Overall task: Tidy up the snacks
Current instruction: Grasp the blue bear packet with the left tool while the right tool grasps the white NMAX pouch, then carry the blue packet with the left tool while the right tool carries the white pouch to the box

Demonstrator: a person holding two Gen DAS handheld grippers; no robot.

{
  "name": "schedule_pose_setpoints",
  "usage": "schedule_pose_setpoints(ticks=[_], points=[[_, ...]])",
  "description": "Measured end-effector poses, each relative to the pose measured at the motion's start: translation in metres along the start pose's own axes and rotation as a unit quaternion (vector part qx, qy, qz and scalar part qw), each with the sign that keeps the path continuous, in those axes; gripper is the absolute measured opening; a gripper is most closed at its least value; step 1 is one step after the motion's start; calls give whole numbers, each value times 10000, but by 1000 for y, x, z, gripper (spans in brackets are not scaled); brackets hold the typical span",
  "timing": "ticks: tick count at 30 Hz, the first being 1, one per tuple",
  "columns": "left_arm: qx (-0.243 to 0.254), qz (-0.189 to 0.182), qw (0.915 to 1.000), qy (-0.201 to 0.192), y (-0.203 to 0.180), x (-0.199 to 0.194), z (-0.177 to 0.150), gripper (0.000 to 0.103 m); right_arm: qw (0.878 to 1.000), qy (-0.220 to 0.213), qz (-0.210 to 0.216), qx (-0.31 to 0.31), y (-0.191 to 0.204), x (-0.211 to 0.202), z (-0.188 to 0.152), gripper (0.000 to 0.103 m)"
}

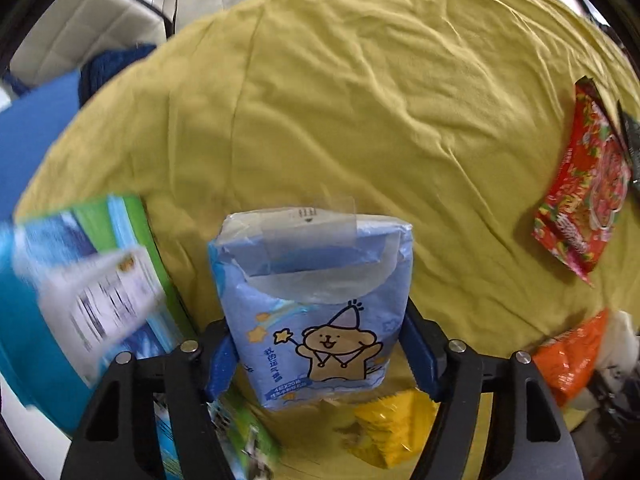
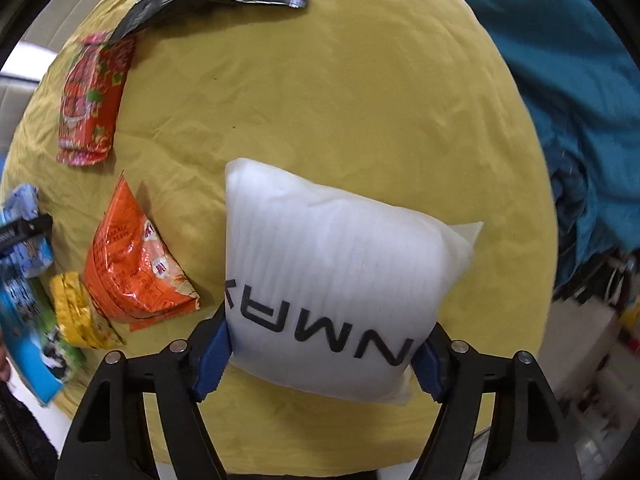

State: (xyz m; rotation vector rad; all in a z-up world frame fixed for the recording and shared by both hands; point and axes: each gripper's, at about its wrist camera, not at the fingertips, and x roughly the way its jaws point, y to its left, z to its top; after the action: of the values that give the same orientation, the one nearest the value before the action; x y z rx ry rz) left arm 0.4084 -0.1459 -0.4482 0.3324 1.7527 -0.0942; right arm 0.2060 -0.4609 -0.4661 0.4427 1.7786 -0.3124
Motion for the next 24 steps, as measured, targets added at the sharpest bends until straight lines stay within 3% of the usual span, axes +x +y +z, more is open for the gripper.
schedule_pose_setpoints(ticks=[7, 10, 14, 24], points=[[-108, -138, 9997, 160, 3, 25, -12, 71, 9997, -132, -179, -79, 12, -5, 10, 79], [-82, -158, 9998, 80, 9, 30, -7, 66, 9996, -237, -83, 119, 11, -6, 7, 78], [-83, -123, 9999, 17, 3, 24, -16, 59, 9993, -247, 12, 262, -13, -15, 10, 72], [-24, -79, 9997, -228, -7, -5, -57, 52, 9983, -544, 75, 194, -19, -50, 4, 65]])
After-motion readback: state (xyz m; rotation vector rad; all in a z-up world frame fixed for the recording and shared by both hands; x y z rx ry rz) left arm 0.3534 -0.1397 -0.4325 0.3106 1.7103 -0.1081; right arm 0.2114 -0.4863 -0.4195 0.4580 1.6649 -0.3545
